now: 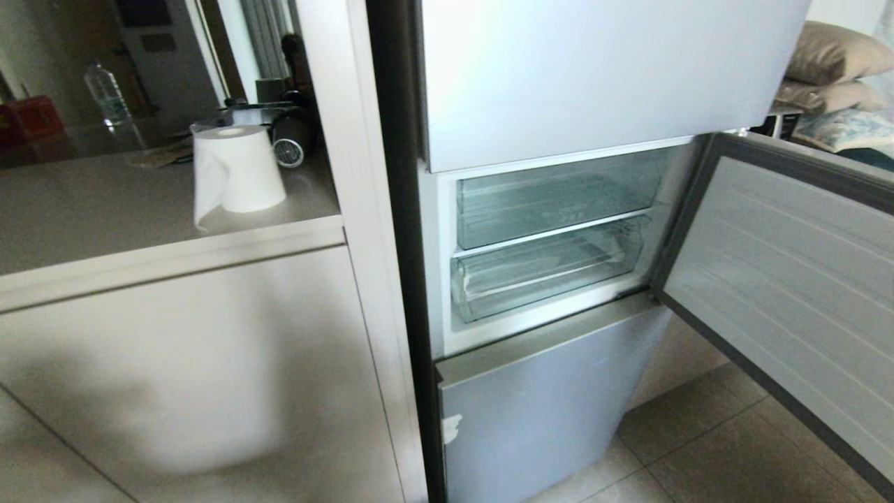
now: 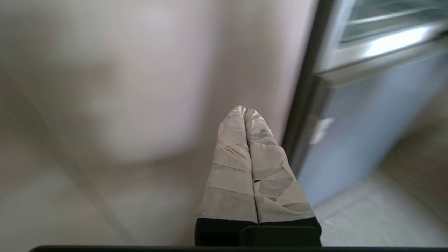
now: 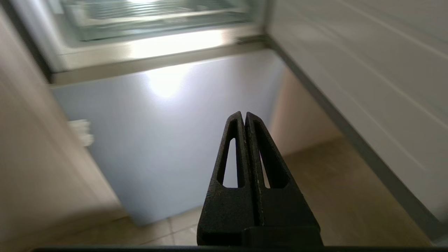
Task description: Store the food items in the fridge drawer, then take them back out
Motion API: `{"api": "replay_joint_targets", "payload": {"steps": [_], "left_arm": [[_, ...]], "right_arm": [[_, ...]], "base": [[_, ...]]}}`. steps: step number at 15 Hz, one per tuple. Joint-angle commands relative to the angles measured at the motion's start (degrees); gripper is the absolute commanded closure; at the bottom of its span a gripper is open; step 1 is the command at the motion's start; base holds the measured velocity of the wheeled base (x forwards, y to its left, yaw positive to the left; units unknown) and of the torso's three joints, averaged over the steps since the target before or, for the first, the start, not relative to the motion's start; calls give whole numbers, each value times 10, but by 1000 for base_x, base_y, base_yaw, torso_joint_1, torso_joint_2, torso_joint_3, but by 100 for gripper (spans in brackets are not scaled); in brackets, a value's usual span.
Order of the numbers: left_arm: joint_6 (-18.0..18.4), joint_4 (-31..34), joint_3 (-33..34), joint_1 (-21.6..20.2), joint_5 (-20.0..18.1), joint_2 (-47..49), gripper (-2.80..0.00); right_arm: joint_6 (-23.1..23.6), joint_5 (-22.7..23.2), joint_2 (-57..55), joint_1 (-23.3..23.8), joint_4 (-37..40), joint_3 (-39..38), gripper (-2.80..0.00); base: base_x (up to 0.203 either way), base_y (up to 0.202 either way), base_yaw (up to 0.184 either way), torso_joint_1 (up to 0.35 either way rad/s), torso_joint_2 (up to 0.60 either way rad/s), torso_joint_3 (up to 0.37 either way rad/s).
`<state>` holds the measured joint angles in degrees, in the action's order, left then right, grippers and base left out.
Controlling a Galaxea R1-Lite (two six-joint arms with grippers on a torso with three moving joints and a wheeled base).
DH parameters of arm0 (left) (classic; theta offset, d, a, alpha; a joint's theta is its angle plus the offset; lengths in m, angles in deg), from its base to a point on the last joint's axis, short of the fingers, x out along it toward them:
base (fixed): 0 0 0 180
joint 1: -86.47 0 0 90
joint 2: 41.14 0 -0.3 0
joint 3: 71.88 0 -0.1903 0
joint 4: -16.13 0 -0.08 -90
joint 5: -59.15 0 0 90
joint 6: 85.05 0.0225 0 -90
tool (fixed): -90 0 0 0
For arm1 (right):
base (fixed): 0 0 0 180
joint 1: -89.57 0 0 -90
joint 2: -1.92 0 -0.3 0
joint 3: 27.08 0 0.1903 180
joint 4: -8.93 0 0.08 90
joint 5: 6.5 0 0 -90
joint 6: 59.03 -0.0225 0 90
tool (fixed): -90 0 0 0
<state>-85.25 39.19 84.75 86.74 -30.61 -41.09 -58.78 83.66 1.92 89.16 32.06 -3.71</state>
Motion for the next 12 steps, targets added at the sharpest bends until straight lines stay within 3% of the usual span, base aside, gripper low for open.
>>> {"api": "replay_joint_targets", "payload": {"steps": [1,12], "left_arm": [[0,0,0,0,0,0,0],[0,0,0,0,0,0,0]], "right_arm": [[0,0,0,0,0,0,0],[0,0,0,0,0,0,0]], "base": [[2,-8,174,-2,-2,3],[2,-8,171,1,3,2]]}}
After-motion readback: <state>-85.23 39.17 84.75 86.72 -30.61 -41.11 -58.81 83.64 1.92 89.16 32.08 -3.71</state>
